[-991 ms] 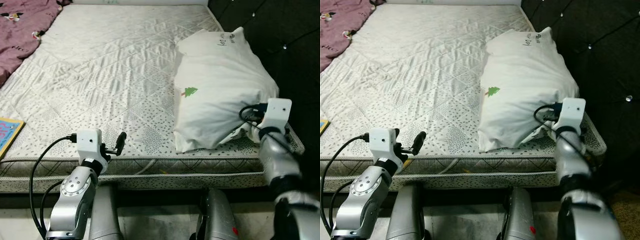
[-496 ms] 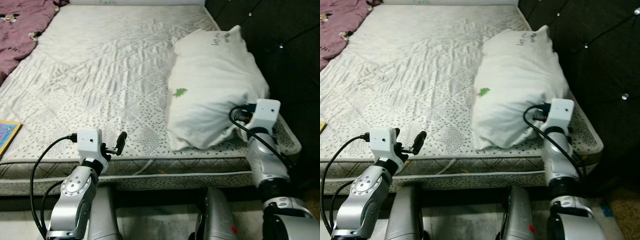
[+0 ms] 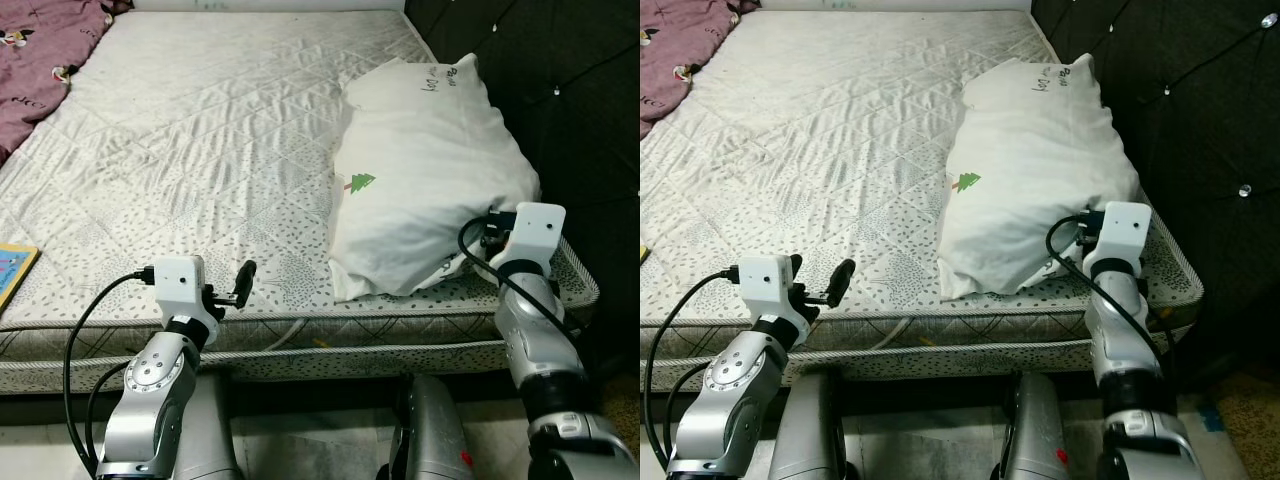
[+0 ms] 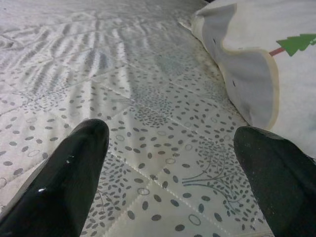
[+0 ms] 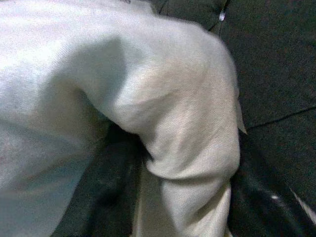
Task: Clean up the room
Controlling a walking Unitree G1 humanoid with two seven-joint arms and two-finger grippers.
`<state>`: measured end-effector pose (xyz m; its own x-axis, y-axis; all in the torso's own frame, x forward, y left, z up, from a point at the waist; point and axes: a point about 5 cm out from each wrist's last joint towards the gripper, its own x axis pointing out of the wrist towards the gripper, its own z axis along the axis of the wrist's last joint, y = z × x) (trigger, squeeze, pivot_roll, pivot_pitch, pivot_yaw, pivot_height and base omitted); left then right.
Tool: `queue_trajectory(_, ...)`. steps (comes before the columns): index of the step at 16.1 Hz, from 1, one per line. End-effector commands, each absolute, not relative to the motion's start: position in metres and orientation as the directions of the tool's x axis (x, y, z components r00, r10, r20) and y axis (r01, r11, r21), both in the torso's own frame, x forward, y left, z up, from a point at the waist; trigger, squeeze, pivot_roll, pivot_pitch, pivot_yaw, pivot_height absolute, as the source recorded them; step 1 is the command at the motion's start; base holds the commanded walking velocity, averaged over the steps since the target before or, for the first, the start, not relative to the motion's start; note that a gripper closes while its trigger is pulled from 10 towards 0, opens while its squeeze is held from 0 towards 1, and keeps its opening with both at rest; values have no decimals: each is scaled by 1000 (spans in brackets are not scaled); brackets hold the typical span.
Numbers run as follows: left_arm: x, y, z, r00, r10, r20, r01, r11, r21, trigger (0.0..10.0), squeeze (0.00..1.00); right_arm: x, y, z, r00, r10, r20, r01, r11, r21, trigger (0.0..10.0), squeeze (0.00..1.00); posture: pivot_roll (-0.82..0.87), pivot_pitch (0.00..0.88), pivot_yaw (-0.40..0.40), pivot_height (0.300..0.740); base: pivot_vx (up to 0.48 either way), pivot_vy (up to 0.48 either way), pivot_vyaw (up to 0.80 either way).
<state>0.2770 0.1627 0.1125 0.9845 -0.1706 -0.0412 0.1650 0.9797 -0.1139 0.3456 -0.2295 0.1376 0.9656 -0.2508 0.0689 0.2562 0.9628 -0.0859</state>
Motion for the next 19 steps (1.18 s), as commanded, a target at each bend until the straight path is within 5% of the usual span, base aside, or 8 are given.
queue_trajectory(1,278,162,117,985,-174,-17,171,979,-114,10000,0,344,-225,149,964,-235,124,246,965,-84,10000,1000,-15,72,-25,510,0,0,0)
queue_trajectory(11,276,159,115,983,-183,-24,179,976,-124,10000,0,310,-193,134,986,-143,80,149,986,-75,10000,1000,-20,77,-28,510,0,0,0)
queue_trajectory(12,277,158,115,982,-185,-23,181,976,-125,10000,0,308,-183,136,994,-79,78,84,995,-62,10000,0,-27,74,-25,510,0,0,0)
queue_trajectory(19,277,156,115,982,-188,-23,184,975,-125,10000,0,317,-156,161,989,-10,150,14,1000,-25,10000,0,-21,65,-32,564,0,0,0)
